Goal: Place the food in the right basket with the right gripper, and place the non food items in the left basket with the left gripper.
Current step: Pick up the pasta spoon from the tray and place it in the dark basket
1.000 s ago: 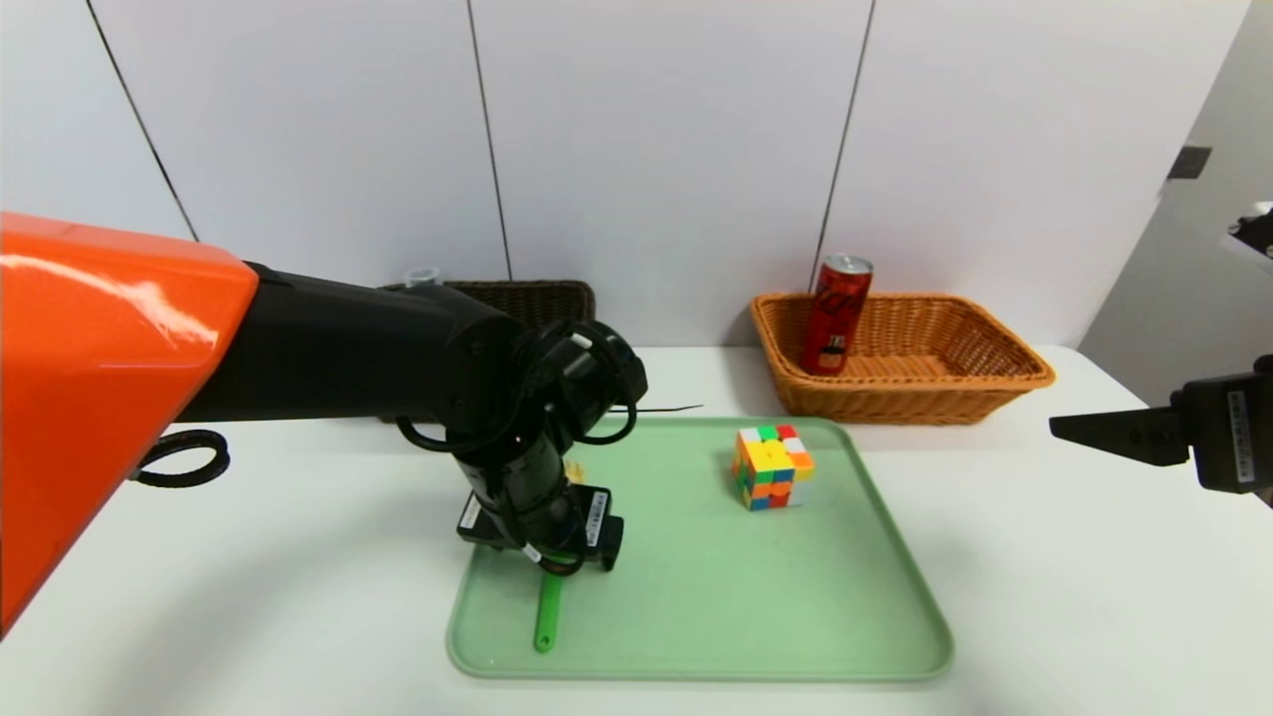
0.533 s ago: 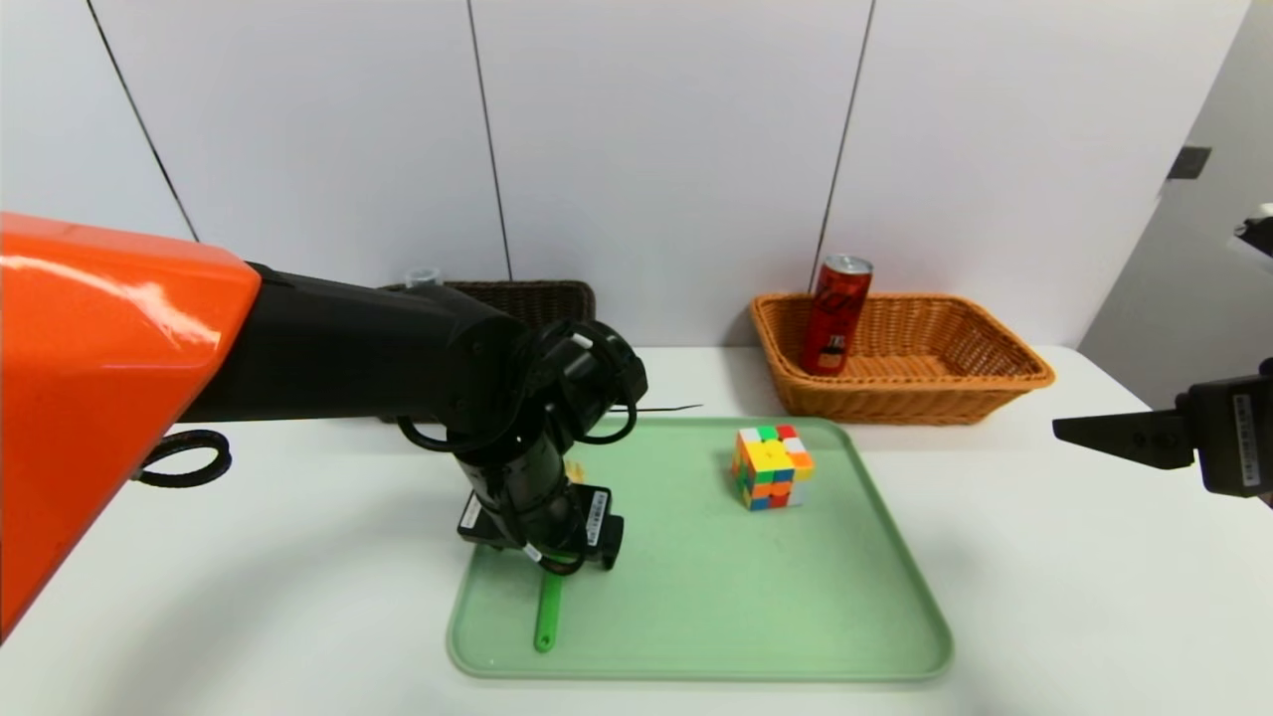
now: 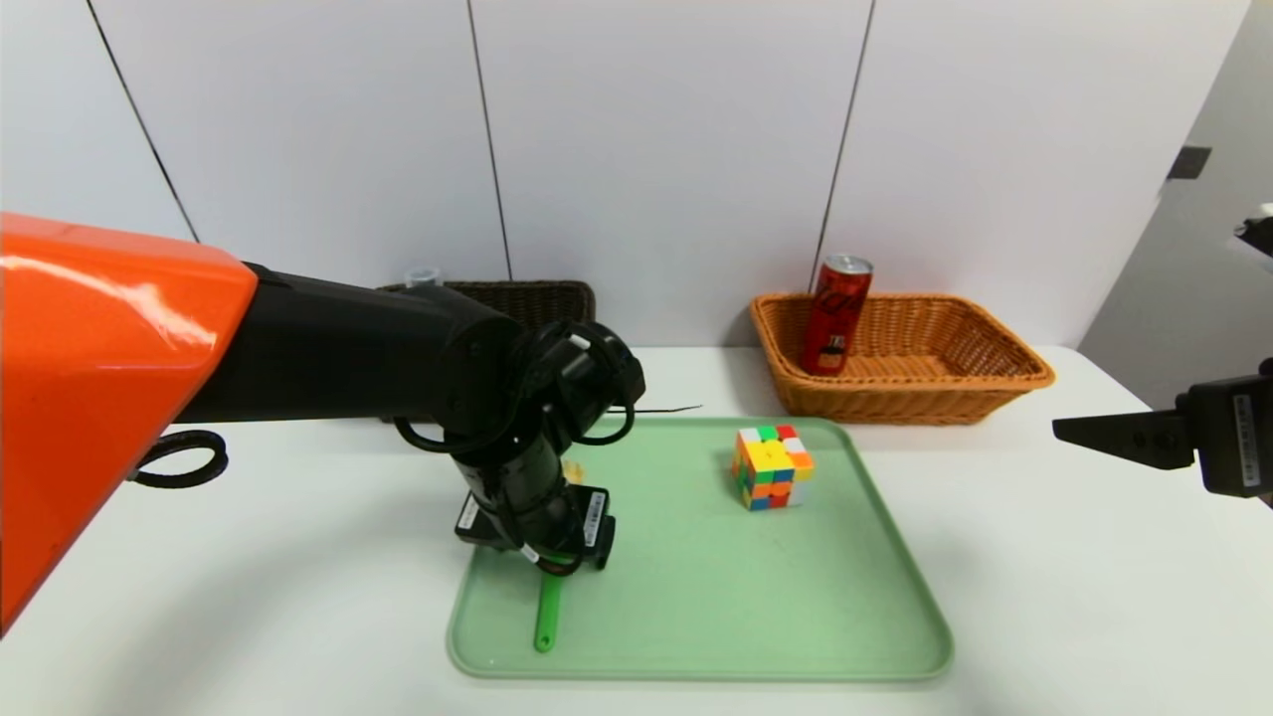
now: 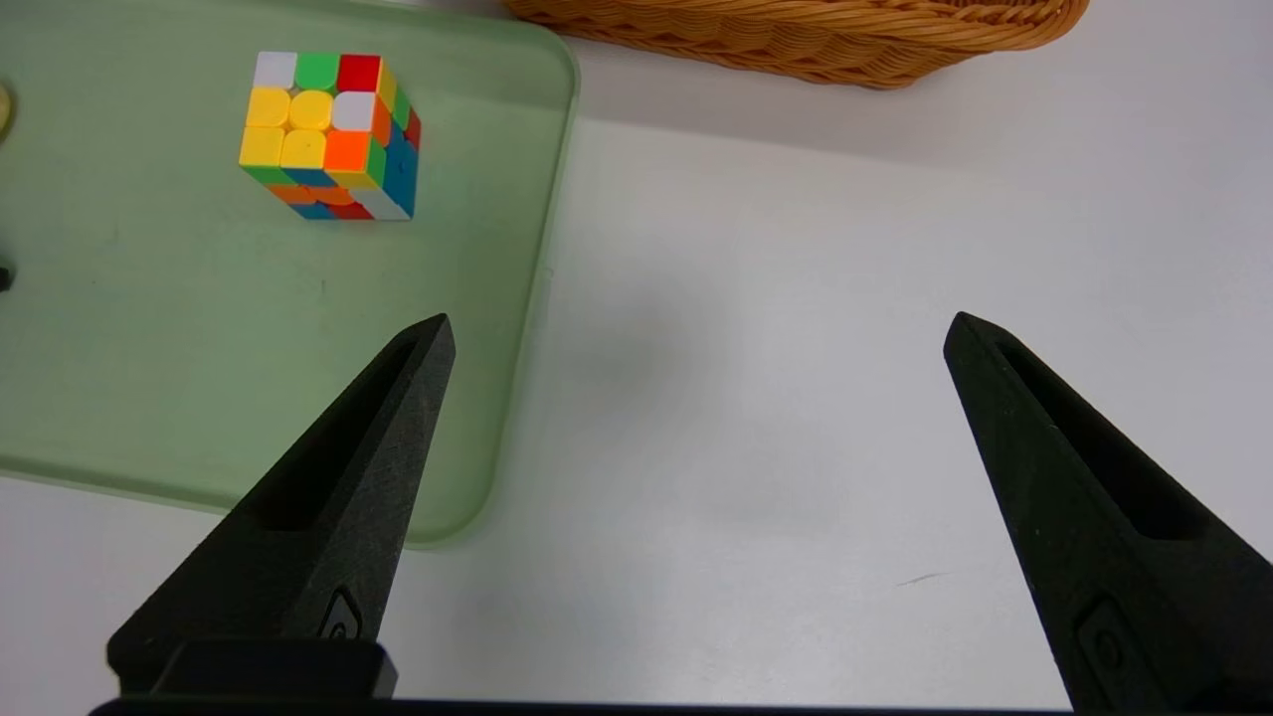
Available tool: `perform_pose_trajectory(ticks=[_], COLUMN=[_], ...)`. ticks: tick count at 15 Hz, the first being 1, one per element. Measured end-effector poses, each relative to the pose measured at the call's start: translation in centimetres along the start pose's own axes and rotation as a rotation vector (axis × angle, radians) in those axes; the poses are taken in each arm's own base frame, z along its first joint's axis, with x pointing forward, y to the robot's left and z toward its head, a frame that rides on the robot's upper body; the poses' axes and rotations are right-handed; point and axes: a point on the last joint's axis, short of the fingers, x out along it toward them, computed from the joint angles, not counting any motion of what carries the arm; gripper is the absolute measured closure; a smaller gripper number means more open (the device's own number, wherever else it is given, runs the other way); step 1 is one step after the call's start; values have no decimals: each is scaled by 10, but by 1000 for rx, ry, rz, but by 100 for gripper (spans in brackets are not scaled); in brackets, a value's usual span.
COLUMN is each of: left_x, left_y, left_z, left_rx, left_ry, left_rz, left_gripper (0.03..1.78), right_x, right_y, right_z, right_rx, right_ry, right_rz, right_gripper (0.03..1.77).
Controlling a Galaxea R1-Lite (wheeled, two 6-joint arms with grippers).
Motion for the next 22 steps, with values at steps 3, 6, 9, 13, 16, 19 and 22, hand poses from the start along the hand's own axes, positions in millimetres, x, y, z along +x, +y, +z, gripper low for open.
perform_pose_trajectory(ticks=[3, 6, 9, 13, 16, 19, 22], left_x=[1, 2, 2, 2, -2, -16, -36], left_y=[0, 1, 1, 1, 2, -2, -9], left_z=[0, -1, -1, -1, -2, -5, -9], left_rx=[-1, -8, -11, -12, -9, 12, 53], left_ry=[3, 9, 17, 16, 7, -11, -28], left_rz=[1, 7, 10, 11, 6, -34, -122], left_gripper=[72, 102, 167, 167, 167, 167, 167], right_x=[0, -1, -3, -6, -8, -9, -10], right_y=[0, 1, 1, 1, 1, 1, 1], right_z=[0, 0, 0, 0, -1, -2, -4], right_rx=[-1, -4, -5, -5, -7, -7, -7], right_ry=[-2, -4, -11, -20, -17, -20, -18], right_rz=[1, 5, 6, 7, 8, 8, 8], right_gripper=[10, 10, 10, 10, 10, 10, 10])
